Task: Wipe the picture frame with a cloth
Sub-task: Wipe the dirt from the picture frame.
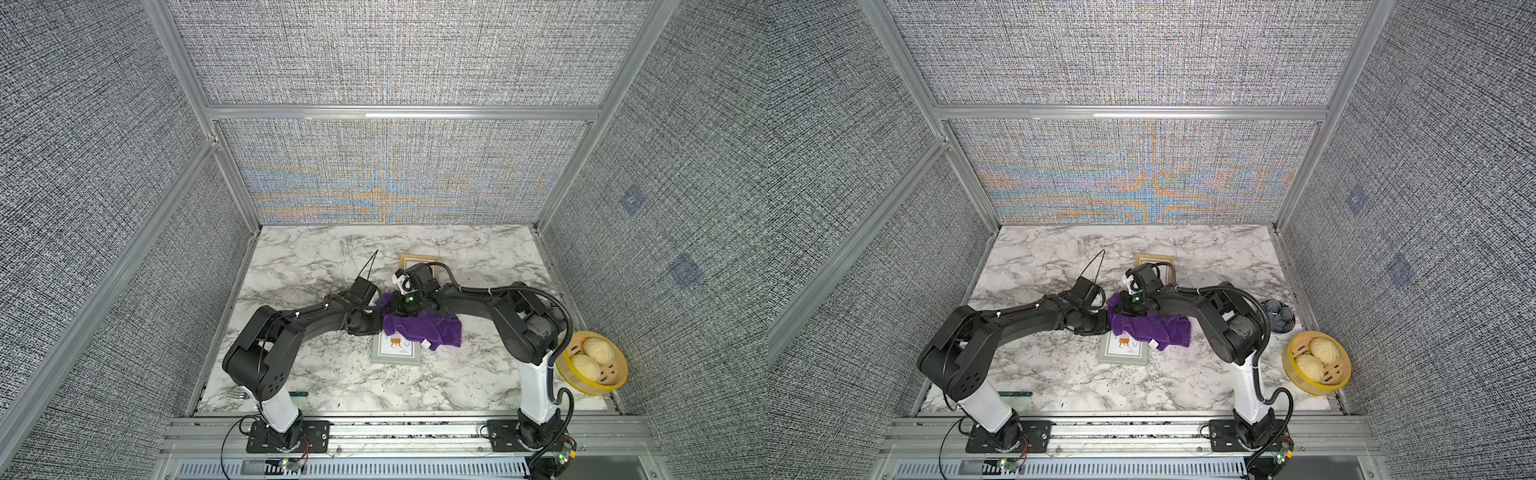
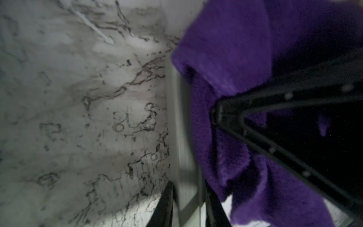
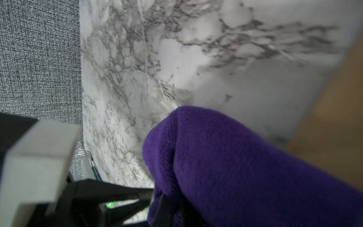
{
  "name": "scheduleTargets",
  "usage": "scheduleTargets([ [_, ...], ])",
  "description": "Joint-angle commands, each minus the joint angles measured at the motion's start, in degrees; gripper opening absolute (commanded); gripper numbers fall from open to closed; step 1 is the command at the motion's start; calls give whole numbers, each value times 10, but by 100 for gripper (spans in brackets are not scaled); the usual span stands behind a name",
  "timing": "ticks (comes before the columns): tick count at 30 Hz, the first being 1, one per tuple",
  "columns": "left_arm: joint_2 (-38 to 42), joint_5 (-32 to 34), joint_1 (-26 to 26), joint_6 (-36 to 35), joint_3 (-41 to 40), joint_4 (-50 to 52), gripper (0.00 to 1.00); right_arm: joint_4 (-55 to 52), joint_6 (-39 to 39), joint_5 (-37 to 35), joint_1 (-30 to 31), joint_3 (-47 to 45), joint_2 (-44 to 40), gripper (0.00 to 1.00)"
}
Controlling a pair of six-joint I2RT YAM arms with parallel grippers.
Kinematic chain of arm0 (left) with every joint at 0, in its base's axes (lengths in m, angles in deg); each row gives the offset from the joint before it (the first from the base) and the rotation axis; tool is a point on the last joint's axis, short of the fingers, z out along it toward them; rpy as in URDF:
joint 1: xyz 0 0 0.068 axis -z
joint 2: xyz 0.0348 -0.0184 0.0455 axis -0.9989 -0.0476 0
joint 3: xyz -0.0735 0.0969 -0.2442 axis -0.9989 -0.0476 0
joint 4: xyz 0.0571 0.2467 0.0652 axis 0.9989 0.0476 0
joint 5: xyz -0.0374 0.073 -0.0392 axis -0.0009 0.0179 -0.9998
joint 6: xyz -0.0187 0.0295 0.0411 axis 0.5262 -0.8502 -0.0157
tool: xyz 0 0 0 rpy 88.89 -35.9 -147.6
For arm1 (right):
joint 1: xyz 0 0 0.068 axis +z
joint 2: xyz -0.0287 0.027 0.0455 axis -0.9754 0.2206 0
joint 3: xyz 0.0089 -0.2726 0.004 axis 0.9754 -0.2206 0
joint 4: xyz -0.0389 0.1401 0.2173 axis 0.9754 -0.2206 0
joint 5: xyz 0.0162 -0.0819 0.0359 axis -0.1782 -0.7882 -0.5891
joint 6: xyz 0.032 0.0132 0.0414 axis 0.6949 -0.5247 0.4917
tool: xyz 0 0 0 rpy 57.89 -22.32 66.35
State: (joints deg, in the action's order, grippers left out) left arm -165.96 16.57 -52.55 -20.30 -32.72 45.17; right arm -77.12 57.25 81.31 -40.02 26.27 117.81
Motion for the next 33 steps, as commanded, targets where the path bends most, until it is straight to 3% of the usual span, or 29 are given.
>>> scheduleTargets([
  [1, -15, 60, 0, -25, -13, 129, 2, 7, 23, 3, 1, 31, 17, 0],
  [6, -9, 70, 1, -17, -10, 132, 2, -59, 2, -49, -17, 2, 1, 0],
  [10, -2, 84, 0, -6, -12, 137, 2, -117, -42, -120, -41, -68, -49, 0],
  [17, 7, 94, 0, 2, -13, 142, 2, -162, -97, -163, -73, -156, -150, 0],
  [21, 8, 87, 0, -5, -11, 139, 2, -161, -107, -146, -49, -114, -122, 0],
  [29, -2, 70, 0, -14, -9, 129, 2, -82, -57, -60, 12, 35, -7, 0],
  [33, -7, 66, 0, -16, -7, 125, 2, -63, -39, -24, 20, 61, 20, 0],
])
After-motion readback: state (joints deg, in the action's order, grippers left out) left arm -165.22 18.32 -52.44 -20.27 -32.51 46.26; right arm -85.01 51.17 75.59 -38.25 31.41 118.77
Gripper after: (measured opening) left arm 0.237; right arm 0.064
